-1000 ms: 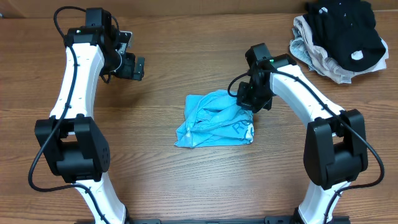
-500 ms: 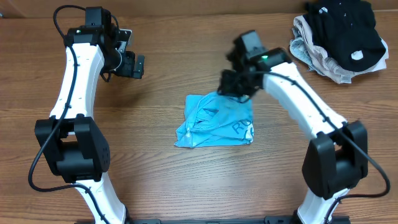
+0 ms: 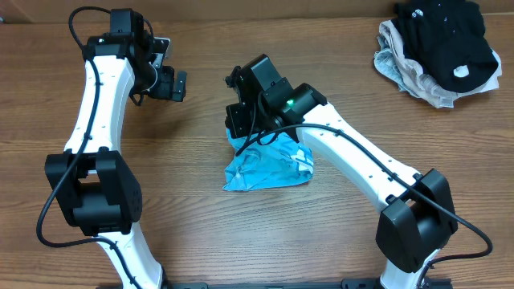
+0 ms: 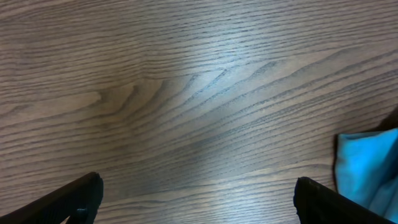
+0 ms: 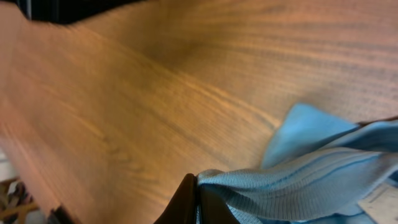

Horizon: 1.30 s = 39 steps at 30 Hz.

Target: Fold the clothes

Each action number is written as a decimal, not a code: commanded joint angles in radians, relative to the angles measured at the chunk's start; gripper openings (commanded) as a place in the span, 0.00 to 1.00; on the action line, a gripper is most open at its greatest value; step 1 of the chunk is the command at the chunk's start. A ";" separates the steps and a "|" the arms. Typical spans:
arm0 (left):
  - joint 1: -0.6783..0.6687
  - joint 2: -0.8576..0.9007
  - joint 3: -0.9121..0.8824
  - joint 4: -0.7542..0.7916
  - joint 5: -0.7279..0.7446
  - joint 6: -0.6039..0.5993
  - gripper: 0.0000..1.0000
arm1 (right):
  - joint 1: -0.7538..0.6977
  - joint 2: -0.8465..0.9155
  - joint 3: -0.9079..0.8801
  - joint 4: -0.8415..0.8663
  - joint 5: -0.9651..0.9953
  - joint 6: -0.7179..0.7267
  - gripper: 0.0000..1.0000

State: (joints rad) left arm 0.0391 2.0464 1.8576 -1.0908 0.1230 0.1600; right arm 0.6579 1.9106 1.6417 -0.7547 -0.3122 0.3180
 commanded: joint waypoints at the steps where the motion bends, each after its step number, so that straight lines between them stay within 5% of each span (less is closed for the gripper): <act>1: -0.006 -0.006 -0.005 0.004 0.010 -0.011 1.00 | -0.011 0.011 0.016 0.061 0.078 0.011 0.04; 6: -0.007 -0.006 -0.005 0.016 0.009 -0.011 1.00 | -0.033 0.033 0.015 0.194 0.128 -0.022 0.04; 7: -0.007 -0.006 -0.005 0.021 0.009 -0.011 1.00 | -0.032 0.036 0.015 0.212 0.128 -0.038 0.18; 9: -0.007 -0.006 -0.005 0.028 0.008 -0.011 1.00 | -0.032 0.037 0.015 0.220 0.129 -0.066 0.88; 10: -0.007 -0.006 -0.005 0.030 0.008 -0.010 1.00 | -0.031 0.037 0.016 0.211 0.128 -0.065 1.00; 17: -0.006 -0.006 -0.005 0.036 0.008 -0.010 1.00 | -0.039 0.005 0.048 -0.040 0.119 -0.021 1.00; 21: -0.006 -0.006 -0.005 0.042 0.008 -0.010 1.00 | -0.029 0.012 0.032 -0.244 0.122 0.121 1.00; 24: -0.007 -0.006 -0.005 0.046 0.008 -0.011 1.00 | -0.016 0.016 -0.037 -0.237 0.130 0.246 0.97; 26: -0.007 -0.006 -0.005 0.045 0.008 -0.010 1.00 | -0.005 0.016 -0.082 -0.202 0.129 0.287 0.88; 31: -0.006 -0.006 -0.005 0.045 0.008 -0.010 1.00 | 0.028 0.016 -0.162 -0.129 0.129 0.315 0.47; 36: -0.006 -0.006 -0.005 0.045 0.008 -0.010 1.00 | 0.031 0.017 -0.207 -0.062 0.128 0.353 0.42; 39: -0.006 -0.006 -0.005 0.045 0.008 -0.010 1.00 | 0.031 0.016 -0.207 -0.046 0.114 0.352 0.11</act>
State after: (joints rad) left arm 0.0391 2.0464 1.8576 -1.0485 0.1230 0.1600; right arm 0.6891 1.9404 1.4441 -0.8181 -0.1932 0.6498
